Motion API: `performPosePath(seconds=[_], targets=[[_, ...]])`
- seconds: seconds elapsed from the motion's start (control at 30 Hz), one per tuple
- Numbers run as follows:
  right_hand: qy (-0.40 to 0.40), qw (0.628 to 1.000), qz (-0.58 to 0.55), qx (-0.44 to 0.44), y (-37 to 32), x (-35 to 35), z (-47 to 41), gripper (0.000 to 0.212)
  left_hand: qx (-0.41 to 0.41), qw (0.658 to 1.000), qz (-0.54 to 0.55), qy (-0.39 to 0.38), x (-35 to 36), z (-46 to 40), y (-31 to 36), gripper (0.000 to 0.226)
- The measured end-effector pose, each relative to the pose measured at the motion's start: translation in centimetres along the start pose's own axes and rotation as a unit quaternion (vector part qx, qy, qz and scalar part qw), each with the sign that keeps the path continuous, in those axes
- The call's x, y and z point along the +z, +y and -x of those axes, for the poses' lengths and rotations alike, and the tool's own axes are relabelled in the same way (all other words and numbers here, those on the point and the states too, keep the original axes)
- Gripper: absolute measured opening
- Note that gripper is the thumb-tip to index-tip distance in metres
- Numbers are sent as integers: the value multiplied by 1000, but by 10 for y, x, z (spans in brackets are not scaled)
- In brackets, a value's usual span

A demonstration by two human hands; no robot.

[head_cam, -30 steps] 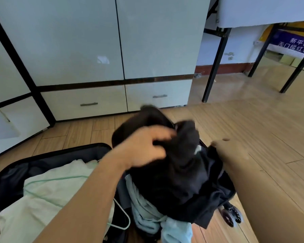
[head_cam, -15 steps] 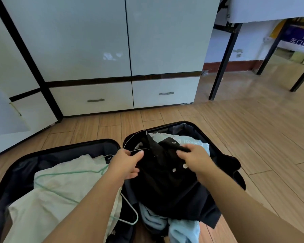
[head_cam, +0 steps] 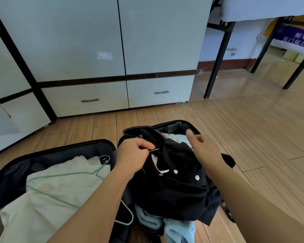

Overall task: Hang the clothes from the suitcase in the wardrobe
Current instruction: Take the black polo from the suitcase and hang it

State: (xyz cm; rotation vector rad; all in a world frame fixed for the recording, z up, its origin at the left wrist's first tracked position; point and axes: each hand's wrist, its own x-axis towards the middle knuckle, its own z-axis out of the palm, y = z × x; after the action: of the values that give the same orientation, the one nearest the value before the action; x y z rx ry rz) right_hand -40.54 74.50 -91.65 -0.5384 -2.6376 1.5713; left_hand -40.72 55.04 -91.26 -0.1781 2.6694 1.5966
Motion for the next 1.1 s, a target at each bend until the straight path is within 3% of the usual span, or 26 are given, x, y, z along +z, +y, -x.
performPosePath(seconds=[0.07,0.13,0.23,0.3,0.43,0.57,0.6,0.7,0.8,0.9,1.0,1.1], targets=[[-99,983,-149,35,-19,4,2,50,67,996,14,-59,-1,4,17,31],[-154,969,-183,52,-28,12,-1,47,92,989,54,-105,-2,6,26,37],[-131,957,-219,138,-27,20,-2,11,55,979,174,-97,-12,2,20,51],[-143,943,-225,201,-19,18,-1,12,19,955,282,-92,-23,-2,11,58],[-211,922,-247,211,-8,17,3,34,-19,909,386,-156,-33,0,4,56],[-183,913,-294,216,-16,28,5,6,-24,902,382,-203,-26,5,21,52],[-183,905,-318,216,-19,26,5,4,-34,907,379,-183,-27,3,23,49],[-192,879,-388,202,-19,10,-1,45,-94,938,327,-68,-36,-6,9,40],[-214,861,-428,173,-17,-8,-2,66,-231,940,248,38,-46,-12,-33,23],[-236,860,-422,167,-12,-12,-3,75,-327,942,75,-3,-48,-9,-79,13],[-210,869,-400,204,-11,-5,-5,77,-385,915,-60,-103,-32,4,-104,9],[-192,886,-364,213,-17,5,-6,49,-394,905,-66,-145,-11,18,-107,9]])
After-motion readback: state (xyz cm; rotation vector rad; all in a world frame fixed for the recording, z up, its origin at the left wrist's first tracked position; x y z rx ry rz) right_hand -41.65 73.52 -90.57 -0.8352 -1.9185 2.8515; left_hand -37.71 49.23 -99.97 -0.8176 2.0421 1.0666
